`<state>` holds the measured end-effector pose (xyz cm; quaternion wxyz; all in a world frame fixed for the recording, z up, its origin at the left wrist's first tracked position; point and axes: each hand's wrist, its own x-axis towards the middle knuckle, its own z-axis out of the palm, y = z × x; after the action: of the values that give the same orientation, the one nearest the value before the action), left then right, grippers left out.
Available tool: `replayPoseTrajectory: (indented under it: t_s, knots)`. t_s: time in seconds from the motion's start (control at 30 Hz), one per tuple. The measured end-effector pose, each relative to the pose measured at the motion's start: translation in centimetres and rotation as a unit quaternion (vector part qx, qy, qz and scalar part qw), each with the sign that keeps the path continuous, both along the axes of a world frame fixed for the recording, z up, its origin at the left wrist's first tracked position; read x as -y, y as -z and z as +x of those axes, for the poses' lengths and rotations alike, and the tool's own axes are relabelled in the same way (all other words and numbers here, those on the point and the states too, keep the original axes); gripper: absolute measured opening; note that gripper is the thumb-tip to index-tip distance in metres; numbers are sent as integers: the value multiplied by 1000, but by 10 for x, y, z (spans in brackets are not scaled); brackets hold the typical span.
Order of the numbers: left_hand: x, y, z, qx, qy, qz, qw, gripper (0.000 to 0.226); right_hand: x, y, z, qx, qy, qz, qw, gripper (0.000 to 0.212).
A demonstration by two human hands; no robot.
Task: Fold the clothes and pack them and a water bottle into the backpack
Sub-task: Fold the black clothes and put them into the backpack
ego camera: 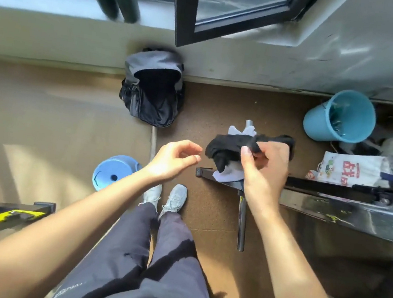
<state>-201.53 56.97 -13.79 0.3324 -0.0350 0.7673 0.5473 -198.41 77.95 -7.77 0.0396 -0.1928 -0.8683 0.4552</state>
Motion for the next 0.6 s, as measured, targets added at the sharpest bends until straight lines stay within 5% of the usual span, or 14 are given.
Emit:
replayPoseTrajectory:
  t_s: [0.2,0.3,0.4,0.6]
  knots:
    - [20,-57,-20,-120,28,63,990,60,49,-34,-12,-52,-168,-82,981,5]
    - [33,-79,-32,-190,77,75,976,41,70,-48,-24,-37,-182,-138,973,5]
    - [61,-93,-40,-174,81,57,980,14,90,-58,-34,-1,-195,-214,957,5]
    - [157,-76,-39,-142,126,-3,982,51,160,-60,-43,22,-243,-193,950,13]
